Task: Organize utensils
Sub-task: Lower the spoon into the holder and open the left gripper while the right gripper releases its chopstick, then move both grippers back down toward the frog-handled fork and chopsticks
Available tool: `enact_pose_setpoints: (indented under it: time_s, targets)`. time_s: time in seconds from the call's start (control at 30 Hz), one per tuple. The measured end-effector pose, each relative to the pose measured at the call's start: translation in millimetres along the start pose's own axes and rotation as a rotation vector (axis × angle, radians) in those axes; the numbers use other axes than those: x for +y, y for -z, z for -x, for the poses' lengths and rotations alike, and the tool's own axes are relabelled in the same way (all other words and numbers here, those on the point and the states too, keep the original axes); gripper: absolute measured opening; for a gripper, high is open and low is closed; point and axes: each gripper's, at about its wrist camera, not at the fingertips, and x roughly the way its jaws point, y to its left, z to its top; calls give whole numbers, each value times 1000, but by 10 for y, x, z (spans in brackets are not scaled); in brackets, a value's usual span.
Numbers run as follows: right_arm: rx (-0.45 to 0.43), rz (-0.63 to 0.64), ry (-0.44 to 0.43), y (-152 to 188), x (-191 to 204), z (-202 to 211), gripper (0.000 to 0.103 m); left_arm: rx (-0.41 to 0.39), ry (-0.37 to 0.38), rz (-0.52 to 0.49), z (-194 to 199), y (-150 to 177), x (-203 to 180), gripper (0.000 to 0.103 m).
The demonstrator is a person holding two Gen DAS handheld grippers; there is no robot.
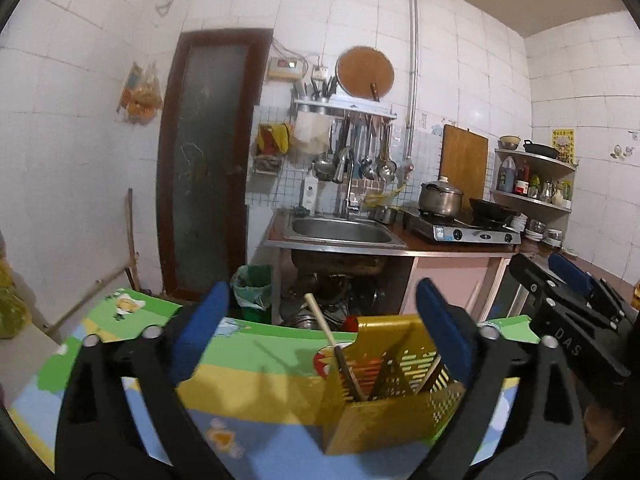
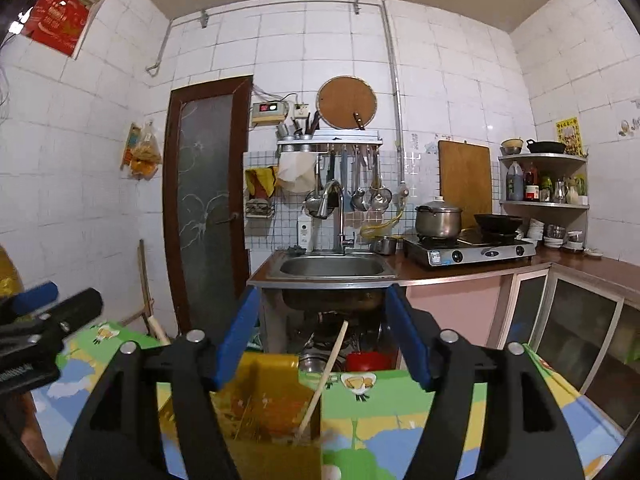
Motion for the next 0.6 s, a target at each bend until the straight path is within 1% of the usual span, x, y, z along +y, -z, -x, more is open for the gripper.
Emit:
enact_pose_setpoints:
  time_s: [0.03,0.07,0.23,0.33,0.5,0.6]
  targets:
    - [0,11,4,6,9,104,72,-3,-9,-6,109,16,23,98]
    - [7,18,6,18,15,191,74,2,-13,-12,182,33,35,98]
    - [64,40,-5,97,57,535,80,67,-25,-20,445,144,81,98]
    - [106,22,-12,214,60,708,82,109,-32,-37,588,303,91,98]
    - [203,-11,-29,543,40,870,83,187,-62,-51,698,660,140,98]
    - [254,-36,-36,777,-7,901,83,234,-74,-49,690,870,181,98]
